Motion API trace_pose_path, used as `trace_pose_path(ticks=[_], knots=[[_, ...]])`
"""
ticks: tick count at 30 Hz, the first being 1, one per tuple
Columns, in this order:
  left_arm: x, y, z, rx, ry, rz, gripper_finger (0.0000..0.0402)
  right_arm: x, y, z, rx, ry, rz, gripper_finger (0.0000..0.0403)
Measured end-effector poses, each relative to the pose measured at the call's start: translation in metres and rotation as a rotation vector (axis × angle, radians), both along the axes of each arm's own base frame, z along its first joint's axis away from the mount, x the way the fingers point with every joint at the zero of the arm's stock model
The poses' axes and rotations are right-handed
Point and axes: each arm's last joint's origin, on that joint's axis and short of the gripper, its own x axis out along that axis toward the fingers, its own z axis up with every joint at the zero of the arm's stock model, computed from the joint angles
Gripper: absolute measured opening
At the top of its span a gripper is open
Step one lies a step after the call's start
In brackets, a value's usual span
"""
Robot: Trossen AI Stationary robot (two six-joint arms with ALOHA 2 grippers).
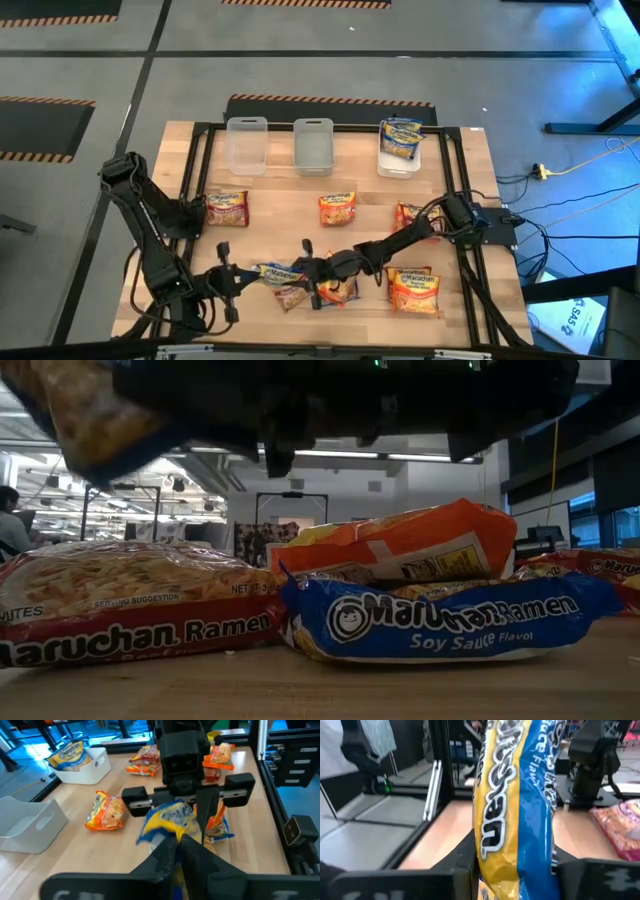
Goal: Sort Maruchan noodles
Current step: Put the blue noodle pack into the white bin
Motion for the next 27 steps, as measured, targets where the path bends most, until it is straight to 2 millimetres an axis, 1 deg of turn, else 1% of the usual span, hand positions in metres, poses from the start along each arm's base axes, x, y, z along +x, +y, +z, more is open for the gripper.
trace_pose_path(ticks=[3, 6, 9, 13, 16, 18, 20, 24, 27], knots=[[-0.001, 0.002, 0.003, -0.031, 0.017, -0.014, 0.0056, -0.001, -0.001, -0.002, -0.026, 0.048, -0.038, 0.0086], [-0.005, 0.007, 0.010, -0.088, 0.050, -0.041, 0.0088, -0.004, -0.004, 0.002, -0.066, 0.111, -0.110, 0.0100], [-0.010, 0.014, 0.019, -0.156, 0.055, -0.042, 0.0113, -0.009, -0.007, 0.012, -0.103, 0.173, -0.142, 0.0101], [-0.016, 0.020, 0.023, -0.184, 0.074, -0.038, 0.0123, -0.018, -0.008, 0.029, -0.155, 0.233, -0.128, 0.0088], [-0.019, 0.025, 0.018, -0.192, 0.114, 0.002, 0.0124, -0.025, -0.009, 0.041, -0.174, 0.290, -0.084, 0.0088], [-0.020, 0.030, 0.011, -0.213, 0.135, 0.040, 0.0124, -0.030, -0.010, 0.045, -0.181, 0.329, -0.074, 0.0089], [-0.020, 0.033, 0.003, -0.234, 0.167, 0.070, 0.0126, -0.036, -0.007, 0.050, -0.182, 0.360, -0.072, 0.0092], [-0.019, 0.038, -0.012, -0.294, 0.181, 0.124, 0.0148, -0.042, 0.002, 0.063, -0.193, 0.305, -0.073, 0.0091], [-0.013, 0.042, -0.021, -0.361, 0.196, 0.149, 0.0174, -0.043, 0.008, 0.066, -0.183, 0.274, -0.059, 0.0090]])
